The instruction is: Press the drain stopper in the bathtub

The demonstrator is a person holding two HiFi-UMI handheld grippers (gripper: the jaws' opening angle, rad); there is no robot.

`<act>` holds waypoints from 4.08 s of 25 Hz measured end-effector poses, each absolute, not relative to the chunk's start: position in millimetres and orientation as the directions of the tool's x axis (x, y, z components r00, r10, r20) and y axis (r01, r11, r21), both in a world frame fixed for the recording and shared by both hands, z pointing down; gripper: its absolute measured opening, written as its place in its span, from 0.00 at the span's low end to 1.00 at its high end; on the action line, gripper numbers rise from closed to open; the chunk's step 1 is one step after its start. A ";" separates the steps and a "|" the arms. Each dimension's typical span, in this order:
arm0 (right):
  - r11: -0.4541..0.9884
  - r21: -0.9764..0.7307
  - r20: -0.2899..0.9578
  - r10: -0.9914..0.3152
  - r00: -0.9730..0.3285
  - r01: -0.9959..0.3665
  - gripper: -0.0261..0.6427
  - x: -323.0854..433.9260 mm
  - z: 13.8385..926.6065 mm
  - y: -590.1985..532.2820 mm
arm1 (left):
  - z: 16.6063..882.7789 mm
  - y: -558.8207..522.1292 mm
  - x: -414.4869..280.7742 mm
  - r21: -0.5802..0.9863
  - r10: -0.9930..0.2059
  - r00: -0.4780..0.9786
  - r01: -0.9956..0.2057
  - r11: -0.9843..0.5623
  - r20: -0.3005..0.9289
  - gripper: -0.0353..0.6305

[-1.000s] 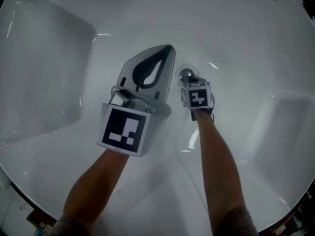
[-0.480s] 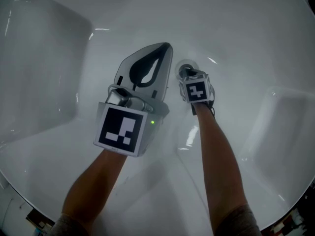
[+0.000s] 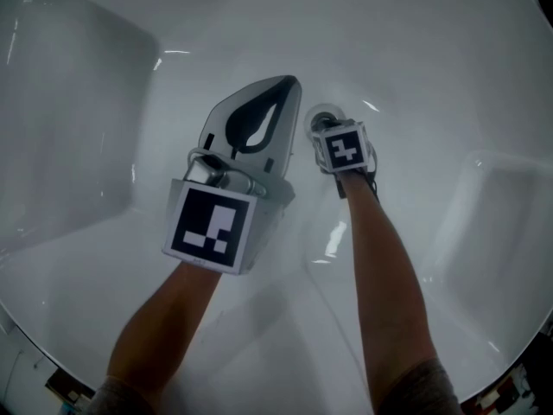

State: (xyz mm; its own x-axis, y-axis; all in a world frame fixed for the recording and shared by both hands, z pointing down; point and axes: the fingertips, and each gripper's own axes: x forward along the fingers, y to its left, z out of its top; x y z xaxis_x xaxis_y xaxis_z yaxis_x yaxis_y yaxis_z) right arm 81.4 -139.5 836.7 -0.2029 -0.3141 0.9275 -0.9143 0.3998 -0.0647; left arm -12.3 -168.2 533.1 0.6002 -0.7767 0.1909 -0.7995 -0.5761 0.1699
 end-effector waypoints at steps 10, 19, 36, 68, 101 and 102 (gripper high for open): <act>0.355 -0.107 0.923 -0.313 -0.226 -0.929 0.04 82.6 808.5 -137.5 | 512.3 -165.3 -12.0 0.141 -0.771 0.601 -0.799 -0.584 0.209 0.06; 0.343 -0.146 0.851 -0.434 -0.294 -0.928 0.04 61.6 637.3 -150.8 | 391.0 -145.9 -15.5 0.132 -0.797 0.574 -0.819 -0.558 0.190 0.06; 0.359 -0.198 0.528 -0.745 -0.408 -0.912 0.04 49.8 215.5 -133.0 | 107.3 -88.8 -20.3 0.126 -0.826 0.548 -0.836 -0.535 0.131 0.06; 0.493 -0.130 0.076 -0.860 -0.504 -0.860 0.04 50.9 -111.0 110.0 | -110.1 89.6 3.4 0.100 -0.690 0.722 -0.690 -0.716 0.040 0.06; 0.551 -0.086 0.043 -0.831 -0.555 -0.830 0.04 55.3 -113.2 136.4 | -110.6 115.2 5.2 0.111 -0.727 0.686 -0.726 -0.679 0.036 0.06; 0.552 -0.087 0.045 -0.829 -0.557 -0.829 0.04 54.6 -112.4 137.6 | -110.6 116.2 3.9 0.112 -0.730 0.682 -0.729 -0.675 0.036 0.06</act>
